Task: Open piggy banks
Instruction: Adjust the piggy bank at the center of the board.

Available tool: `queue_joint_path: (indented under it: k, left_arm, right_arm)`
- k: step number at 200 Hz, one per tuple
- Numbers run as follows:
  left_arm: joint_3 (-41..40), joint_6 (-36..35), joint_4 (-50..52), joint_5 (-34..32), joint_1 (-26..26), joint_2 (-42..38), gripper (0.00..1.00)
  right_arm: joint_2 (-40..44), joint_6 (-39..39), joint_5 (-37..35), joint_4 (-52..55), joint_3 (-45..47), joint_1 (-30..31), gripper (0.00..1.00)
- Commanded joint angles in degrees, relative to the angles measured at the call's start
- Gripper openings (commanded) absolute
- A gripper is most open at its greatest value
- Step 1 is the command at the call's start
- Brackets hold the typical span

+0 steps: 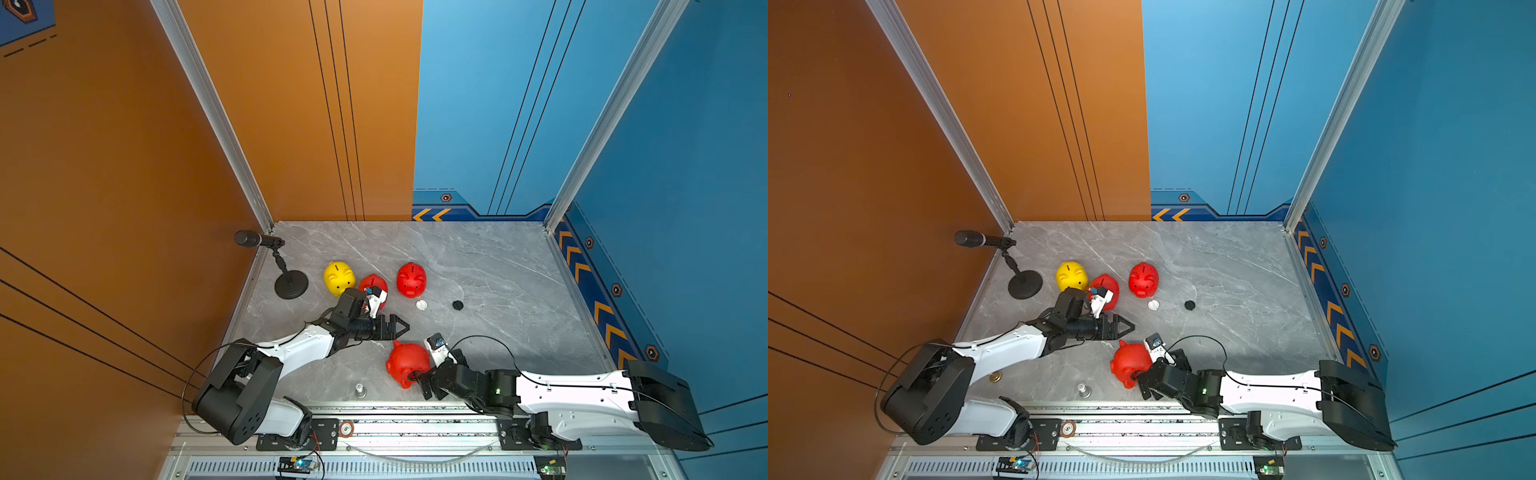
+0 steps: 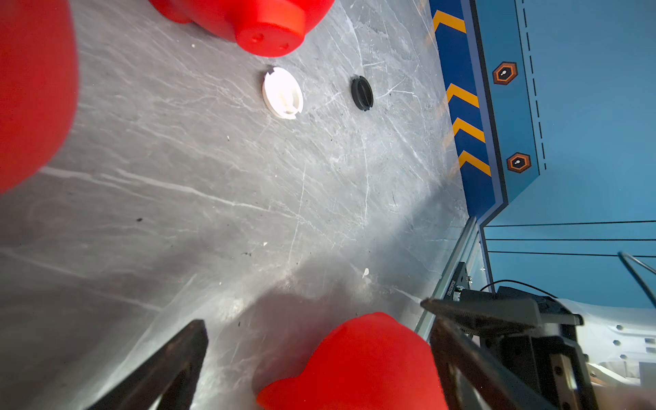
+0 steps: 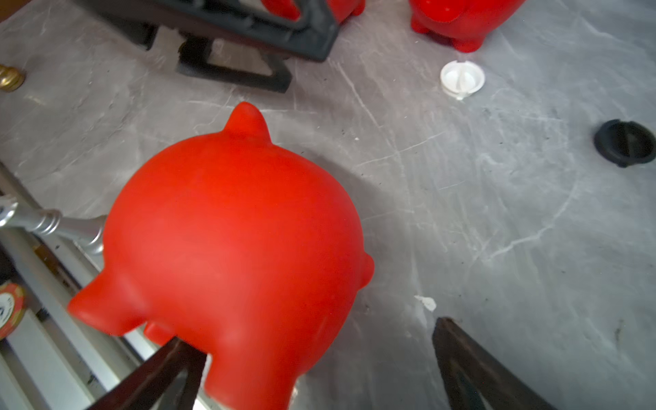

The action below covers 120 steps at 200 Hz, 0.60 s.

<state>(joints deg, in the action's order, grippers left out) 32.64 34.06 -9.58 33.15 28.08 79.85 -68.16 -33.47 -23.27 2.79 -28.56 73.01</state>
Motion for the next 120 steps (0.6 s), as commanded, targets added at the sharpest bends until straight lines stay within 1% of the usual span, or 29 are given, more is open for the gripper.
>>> queue_joint_path:
  k: [1, 33, 46, 71, 87, 98, 111, 120]
  left_arm:
    - [-1.3, -0.5, 2.2, -0.9, -0.9, -2.2, 0.99]
    - [-1.9, -0.5, 2.6, -0.9, -1.5, -3.0, 0.98]
    - [-1.9, -0.2, 2.2, -0.6, -1.4, -3.1, 0.98]
    - [-1.9, 0.2, 1.6, 0.1, -1.4, -3.3, 0.98]
    - [-2.0, 0.3, 1.6, 0.1, -1.4, -3.3, 0.98]
    - [-2.0, 0.3, 1.4, 0.2, -1.3, -3.2, 0.98]
    - [-1.9, 0.3, 1.4, 0.2, -1.3, -2.9, 0.98]
    - [-1.9, 0.4, 1.3, 0.3, -1.3, -2.7, 0.98]
  right_arm:
    - [0.1, 2.8, -2.4, -0.7, -1.2, -2.6, 1.00]
    - [3.3, 7.8, 0.7, 0.1, -0.6, -6.4, 1.00]
    - [5.7, 9.4, 4.6, 1.8, -0.6, -7.8, 1.00]
    - [10.6, 9.8, 17.2, 5.9, -0.7, -11.7, 1.00]
    - [13.4, 8.1, 25.5, 9.0, -1.4, -13.5, 1.00]
    - [14.6, 6.7, 31.6, 9.3, -1.5, -14.1, 1.00]
    - [15.3, 4.2, 36.2, 11.0, -2.4, -14.0, 1.00]
    - [15.6, 2.2, 39.6, 10.2, -2.3, -13.6, 0.99]
